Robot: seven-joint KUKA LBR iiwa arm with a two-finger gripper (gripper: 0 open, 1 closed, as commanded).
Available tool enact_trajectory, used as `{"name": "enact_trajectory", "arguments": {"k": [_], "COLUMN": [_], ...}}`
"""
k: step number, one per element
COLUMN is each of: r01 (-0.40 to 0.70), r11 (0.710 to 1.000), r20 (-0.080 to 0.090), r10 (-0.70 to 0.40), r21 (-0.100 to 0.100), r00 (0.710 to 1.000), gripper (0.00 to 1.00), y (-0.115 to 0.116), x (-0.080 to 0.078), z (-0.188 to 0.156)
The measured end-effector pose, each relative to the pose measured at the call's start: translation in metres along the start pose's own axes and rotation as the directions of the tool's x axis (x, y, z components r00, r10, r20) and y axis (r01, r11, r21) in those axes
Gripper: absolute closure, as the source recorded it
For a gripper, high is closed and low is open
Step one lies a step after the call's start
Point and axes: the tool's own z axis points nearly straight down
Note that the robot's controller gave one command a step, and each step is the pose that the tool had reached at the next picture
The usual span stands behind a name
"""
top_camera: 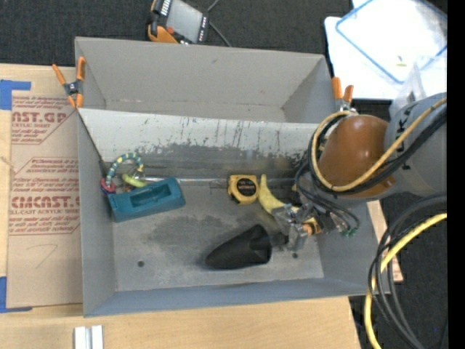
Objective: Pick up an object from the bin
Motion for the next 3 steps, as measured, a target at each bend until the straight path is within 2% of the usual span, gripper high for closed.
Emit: {"name": "enact_trajectory", "arguments": {"k": [1, 2, 3], "r01": [-0.035, -0.036, 0.139], "r11": [0.999, 0.999, 0.990], "r20": [0.010, 0.003, 0.007], "r10": [0.035, 0.036, -0.139], "r21": [0.004, 0.000, 0.002], "r00": [0.999, 0.999, 0.990], "gripper": [0.00, 0.00, 0.00], "y": [0.002, 0.003, 0.014], "x": [-0.009, -0.007, -0.023], "z": [-0.109, -0.104, -0.074]}}
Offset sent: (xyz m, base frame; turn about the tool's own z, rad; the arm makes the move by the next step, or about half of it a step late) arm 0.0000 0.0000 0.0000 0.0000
